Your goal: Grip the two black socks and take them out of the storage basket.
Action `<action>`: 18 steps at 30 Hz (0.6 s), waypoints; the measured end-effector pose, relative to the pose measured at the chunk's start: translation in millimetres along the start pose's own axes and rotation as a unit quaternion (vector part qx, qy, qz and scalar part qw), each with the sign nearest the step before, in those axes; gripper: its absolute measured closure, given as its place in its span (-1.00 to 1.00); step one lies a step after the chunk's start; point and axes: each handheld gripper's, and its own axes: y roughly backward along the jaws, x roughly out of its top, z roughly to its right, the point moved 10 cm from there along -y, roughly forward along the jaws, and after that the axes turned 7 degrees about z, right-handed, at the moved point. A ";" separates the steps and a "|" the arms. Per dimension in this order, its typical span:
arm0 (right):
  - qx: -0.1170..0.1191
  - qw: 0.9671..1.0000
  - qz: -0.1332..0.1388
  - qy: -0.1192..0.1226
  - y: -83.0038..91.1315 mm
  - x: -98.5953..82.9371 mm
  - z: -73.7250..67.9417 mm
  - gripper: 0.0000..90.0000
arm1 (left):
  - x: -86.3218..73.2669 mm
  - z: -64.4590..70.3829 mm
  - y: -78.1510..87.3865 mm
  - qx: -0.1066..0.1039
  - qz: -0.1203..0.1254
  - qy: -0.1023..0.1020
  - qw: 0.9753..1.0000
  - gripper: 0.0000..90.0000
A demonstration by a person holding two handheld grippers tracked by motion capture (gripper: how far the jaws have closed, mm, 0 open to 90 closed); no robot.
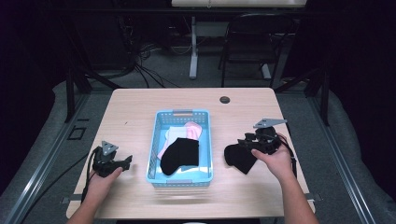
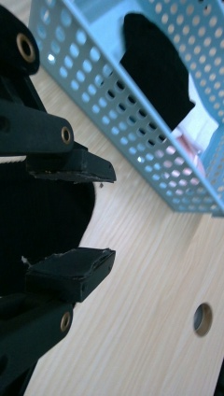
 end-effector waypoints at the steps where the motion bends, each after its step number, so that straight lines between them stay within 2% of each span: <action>1: 0.004 1.000 -0.005 0.008 -0.1 4.2 -2.4 0.22 | -0.1 -0.1 0.4 0.001 0.001 0.000 1.000 -0.56; 3: 0.012 1.000 -0.009 0.020 -1.8 13.2 -8.7 0.23 | 0.0 -0.7 1.3 0.002 0.002 0.001 1.000 -0.56; 6: 0.012 0.999 -0.006 0.037 -3.2 28.5 -16.4 0.28 | -1.2 -2.2 1.0 0.004 0.000 0.003 1.000 -0.57; 11: 0.032 0.999 -0.011 0.042 -6.1 45.6 -29.5 0.30 | -1.6 -3.3 2.1 0.004 -0.001 0.005 1.000 -0.57; 12: 0.034 0.997 -0.026 0.062 -9.6 50.4 -34.7 0.28 | -0.9 -3.3 2.3 0.005 0.001 0.006 1.000 -0.57; 13: 0.035 0.997 -0.030 0.068 -11.7 53.1 -37.4 0.28 | -0.4 -3.4 2.6 0.005 0.003 0.006 1.000 -0.57; 18: 0.060 0.994 -0.036 0.083 -23.6 67.1 -53.6 0.30 | -0.5 -3.3 3.4 0.005 0.004 0.006 1.000 -0.56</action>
